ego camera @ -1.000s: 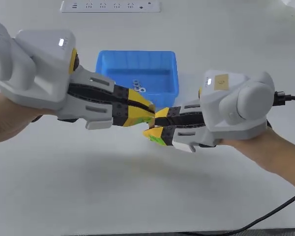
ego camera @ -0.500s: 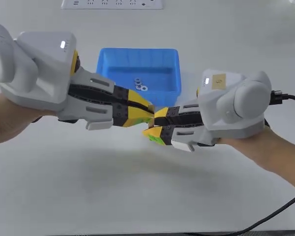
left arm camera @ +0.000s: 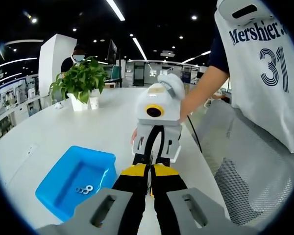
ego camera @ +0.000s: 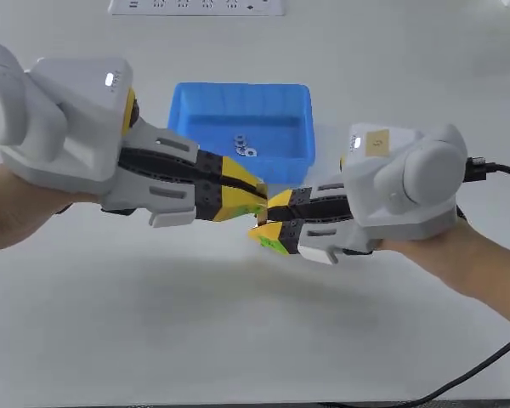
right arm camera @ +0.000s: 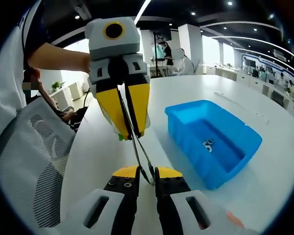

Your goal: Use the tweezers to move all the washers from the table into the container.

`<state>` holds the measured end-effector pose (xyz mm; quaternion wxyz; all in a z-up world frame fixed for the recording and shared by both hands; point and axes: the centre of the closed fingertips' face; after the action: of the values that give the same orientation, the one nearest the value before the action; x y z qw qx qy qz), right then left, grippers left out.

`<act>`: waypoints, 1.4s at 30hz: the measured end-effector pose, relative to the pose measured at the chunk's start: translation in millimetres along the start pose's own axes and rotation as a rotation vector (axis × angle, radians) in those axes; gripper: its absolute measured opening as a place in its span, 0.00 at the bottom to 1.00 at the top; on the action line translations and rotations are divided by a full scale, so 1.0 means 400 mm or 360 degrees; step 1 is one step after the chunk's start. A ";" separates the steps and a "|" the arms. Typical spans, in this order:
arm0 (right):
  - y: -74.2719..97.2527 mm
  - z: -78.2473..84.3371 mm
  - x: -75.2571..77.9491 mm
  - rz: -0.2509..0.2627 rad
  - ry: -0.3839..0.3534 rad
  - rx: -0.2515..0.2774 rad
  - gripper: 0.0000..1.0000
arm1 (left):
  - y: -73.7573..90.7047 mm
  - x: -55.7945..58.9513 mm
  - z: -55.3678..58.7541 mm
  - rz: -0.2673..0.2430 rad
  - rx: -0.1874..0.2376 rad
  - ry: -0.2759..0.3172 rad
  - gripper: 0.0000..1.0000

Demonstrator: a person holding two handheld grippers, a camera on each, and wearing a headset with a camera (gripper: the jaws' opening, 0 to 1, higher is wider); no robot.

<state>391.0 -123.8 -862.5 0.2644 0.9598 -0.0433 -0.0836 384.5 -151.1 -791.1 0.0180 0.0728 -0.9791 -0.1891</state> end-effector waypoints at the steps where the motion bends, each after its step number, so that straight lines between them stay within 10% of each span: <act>1: 0.000 0.002 0.000 -0.0005 0.0004 -0.0005 0.13 | 0.001 -0.001 0.001 -0.0001 -0.0003 -0.0001 0.06; 26: 0.002 -0.009 -0.007 -0.0025 0.0034 -0.0020 0.11 | 0.006 0.001 -0.011 0.0009 -0.0068 -0.0054 0.06; 42: 0.048 -0.125 -0.003 -0.0008 0.0169 0.0053 0.11 | 0.063 -0.012 -0.116 -0.0021 -0.0022 -0.0163 0.06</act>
<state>398.4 -115.1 -810.1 0.2501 0.9673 -0.0280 -0.0324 388.7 -144.2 -738.6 -0.0329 0.0694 -0.9769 -0.1996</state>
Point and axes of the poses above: the centre of the closed fingertips' face, and the gripper's own axes: y roughly backward along the fingers, x roughly to its right, z roughly out of its underside, and after that the axes turned 4 degrees about -z, right-handed
